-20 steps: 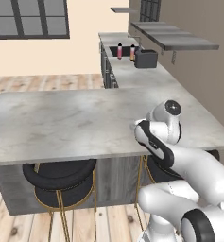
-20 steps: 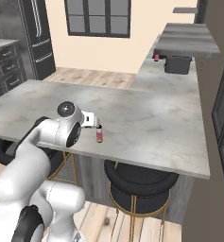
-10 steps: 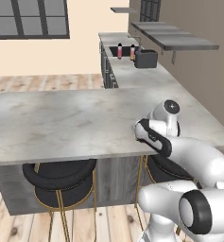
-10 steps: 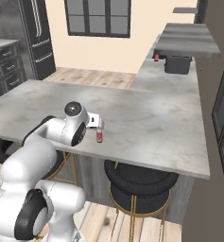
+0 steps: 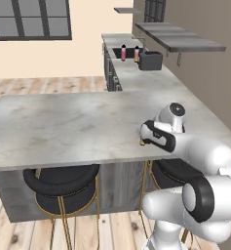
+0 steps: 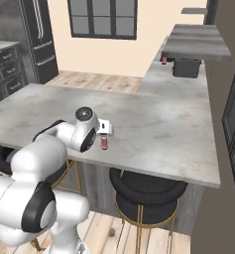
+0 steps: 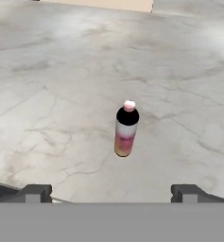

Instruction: Place the large bottle from the dining counter next to the other large bottle outside the sink, and place the small bottle from the dining counter next to the other small bottle inside the sink.

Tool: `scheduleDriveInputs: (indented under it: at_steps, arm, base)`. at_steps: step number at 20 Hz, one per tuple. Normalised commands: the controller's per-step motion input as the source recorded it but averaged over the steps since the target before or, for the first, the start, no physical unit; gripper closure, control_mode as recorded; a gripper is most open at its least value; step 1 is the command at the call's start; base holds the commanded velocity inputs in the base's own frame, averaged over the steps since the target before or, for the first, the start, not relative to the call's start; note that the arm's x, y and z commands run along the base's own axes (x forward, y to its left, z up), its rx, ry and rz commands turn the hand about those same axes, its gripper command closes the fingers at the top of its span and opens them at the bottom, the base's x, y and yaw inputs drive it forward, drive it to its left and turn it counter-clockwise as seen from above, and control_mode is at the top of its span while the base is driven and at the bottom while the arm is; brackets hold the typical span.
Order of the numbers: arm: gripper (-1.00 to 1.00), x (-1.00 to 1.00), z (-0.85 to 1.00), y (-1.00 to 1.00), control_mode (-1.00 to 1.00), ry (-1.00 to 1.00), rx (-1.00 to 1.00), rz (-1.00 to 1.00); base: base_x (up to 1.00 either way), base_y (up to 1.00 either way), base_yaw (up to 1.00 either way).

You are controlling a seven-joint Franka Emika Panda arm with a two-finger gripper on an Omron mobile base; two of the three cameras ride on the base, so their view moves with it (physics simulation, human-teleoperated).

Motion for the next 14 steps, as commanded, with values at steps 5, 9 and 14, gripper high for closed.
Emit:
scheduleDriveInputs:
  at_steps: [5, 9, 14]
  arm:
    - [-1.00, 0.01, -0.14, -0.10, -1.00, 0.00, 0.00, 0.00]
    - [-1.00, 0.10, -0.11, -0.03, -1.00, 0.00, 0.00, 0.00]
    - [-1.00, 0.33, -0.07, -0.03, -1.00, 0.00, 0.00, 0.00]
  base:
    - [0.00, 0.00, 0.00]
    - [0.00, 0.00, 0.00]
    - [0.00, 0.00, 0.00]
